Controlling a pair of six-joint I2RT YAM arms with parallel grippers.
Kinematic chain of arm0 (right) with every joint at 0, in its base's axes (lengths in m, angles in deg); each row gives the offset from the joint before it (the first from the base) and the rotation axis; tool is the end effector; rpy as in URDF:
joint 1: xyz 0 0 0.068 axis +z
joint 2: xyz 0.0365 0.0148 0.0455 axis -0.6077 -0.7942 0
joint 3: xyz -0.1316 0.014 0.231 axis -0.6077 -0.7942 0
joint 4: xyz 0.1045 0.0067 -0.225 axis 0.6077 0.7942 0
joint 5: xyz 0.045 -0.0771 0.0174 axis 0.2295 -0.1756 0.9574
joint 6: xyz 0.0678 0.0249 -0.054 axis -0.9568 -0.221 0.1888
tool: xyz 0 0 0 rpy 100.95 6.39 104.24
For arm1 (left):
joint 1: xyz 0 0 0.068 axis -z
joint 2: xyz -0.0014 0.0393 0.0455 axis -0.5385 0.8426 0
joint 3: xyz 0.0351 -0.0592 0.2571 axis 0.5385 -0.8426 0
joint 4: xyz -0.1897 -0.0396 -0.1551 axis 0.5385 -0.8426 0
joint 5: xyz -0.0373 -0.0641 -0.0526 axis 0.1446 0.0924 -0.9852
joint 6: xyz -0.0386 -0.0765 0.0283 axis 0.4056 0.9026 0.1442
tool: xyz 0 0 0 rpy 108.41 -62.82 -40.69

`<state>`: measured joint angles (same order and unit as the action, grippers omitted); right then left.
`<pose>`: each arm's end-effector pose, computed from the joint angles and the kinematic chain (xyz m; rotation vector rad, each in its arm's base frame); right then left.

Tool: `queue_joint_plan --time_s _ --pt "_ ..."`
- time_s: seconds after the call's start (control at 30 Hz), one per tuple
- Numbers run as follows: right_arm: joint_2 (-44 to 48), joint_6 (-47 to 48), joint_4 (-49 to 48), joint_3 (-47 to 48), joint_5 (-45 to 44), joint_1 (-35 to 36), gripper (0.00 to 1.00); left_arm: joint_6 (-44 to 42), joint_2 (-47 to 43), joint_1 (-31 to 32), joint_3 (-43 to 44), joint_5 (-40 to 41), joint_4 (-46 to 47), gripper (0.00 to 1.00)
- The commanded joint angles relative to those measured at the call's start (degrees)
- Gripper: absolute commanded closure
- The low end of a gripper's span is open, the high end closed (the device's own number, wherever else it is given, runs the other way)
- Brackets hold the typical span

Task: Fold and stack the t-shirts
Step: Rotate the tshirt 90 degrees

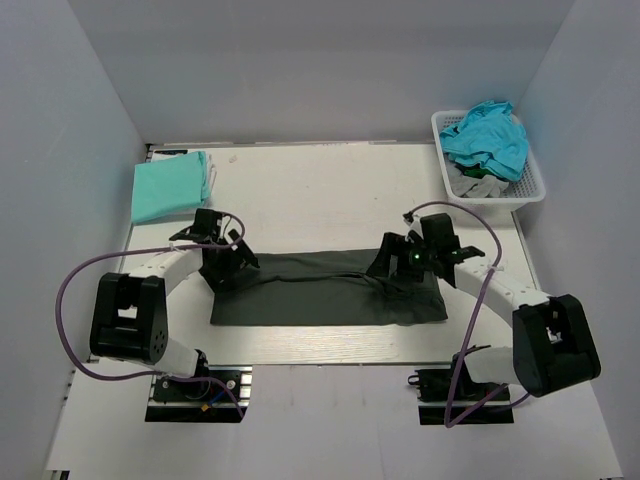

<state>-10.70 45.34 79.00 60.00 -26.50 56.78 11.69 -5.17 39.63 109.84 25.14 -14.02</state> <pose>0.2501 0.1208 0.1670 -0.0696 2.4650 0.8289 0.2631 -0.0434 0.1269 -0.8450 2.7133 -0.3947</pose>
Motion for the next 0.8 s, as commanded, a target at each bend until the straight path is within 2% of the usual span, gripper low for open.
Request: queue_joint_plan --time_s 0.0,0.27,0.47,0.57,0.67,0.77 --pt "-0.69 0.05 0.09 -3.94 1.65 0.33 0.10 0.09 0.14 0.07 -3.30 0.38 1.74 0.01" --pt "-3.76 1.64 1.15 -10.46 -1.08 0.16 0.10 1.14 2.70 0.07 -5.15 3.11 0.69 0.01" --pt "-5.43 1.29 0.00 -9.41 -4.67 -0.02 0.10 1.14 2.70 0.07 -3.48 5.57 -2.12 0.01" --pt "-7.72 1.28 -0.35 -5.56 -10.28 -0.10 0.10 1.84 0.86 0.59 -4.18 6.27 -4.23 0.01" --pt "-14.21 2.42 2.54 4.96 -15.12 -0.37 0.10 4.21 -3.27 1.21 -5.24 7.85 -9.75 0.01" --pt "-25.44 4.88 2.37 15.26 -16.20 -0.63 0.10 6.14 -10.01 3.58 -9.00 6.54 -13.28 0.01"
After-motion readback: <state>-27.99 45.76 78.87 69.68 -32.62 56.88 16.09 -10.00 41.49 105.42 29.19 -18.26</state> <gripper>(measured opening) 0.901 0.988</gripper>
